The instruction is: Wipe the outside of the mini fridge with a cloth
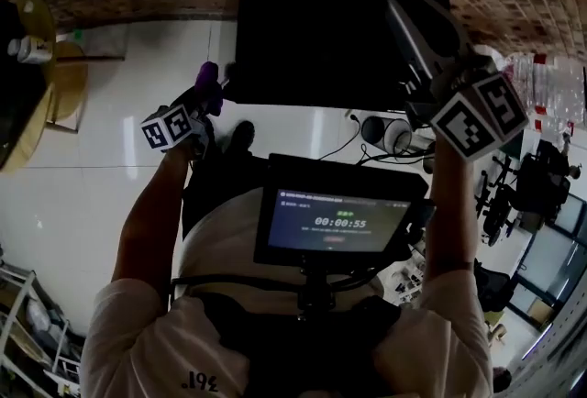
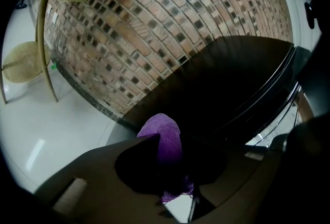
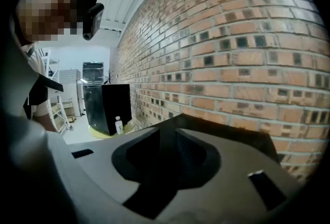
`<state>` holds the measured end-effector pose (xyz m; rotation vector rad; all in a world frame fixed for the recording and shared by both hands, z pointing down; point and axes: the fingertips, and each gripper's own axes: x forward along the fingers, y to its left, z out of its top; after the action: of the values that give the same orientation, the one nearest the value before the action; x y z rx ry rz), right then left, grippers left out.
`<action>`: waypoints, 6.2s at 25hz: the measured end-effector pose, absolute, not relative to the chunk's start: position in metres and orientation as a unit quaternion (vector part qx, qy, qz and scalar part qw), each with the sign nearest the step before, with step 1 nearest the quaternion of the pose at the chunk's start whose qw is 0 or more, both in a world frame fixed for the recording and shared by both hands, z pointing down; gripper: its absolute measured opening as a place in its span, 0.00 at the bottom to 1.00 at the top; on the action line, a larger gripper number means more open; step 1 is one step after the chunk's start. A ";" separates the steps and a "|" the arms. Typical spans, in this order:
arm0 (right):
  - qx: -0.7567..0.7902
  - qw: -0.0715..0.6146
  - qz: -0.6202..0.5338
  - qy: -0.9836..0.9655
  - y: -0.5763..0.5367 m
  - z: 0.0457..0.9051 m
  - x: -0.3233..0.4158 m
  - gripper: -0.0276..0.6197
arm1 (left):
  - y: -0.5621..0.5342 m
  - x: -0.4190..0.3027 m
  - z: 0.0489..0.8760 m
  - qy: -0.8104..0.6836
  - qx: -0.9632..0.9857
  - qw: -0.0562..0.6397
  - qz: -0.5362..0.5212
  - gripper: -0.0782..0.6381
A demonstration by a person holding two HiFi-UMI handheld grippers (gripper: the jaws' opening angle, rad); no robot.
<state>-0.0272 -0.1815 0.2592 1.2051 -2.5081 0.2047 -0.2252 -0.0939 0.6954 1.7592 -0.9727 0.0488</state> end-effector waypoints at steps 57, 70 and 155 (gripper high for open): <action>-0.138 0.150 0.026 -0.979 -0.111 0.278 -0.126 0.18 | 0.026 -0.127 0.348 -0.805 0.423 0.176 -0.378 0.27; -0.160 0.153 0.027 -0.975 -0.102 0.288 -0.137 0.18 | 0.012 -0.135 0.347 -0.794 0.425 0.192 -0.390 0.27; -0.176 0.153 0.025 -0.972 -0.091 0.280 -0.133 0.18 | -0.015 -0.131 0.613 -0.817 0.336 0.323 -0.339 0.27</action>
<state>-0.1334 -0.0909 0.2802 -0.5045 -2.7882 0.0724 -0.1311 -0.0154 0.6130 0.8828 -2.1434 -0.8896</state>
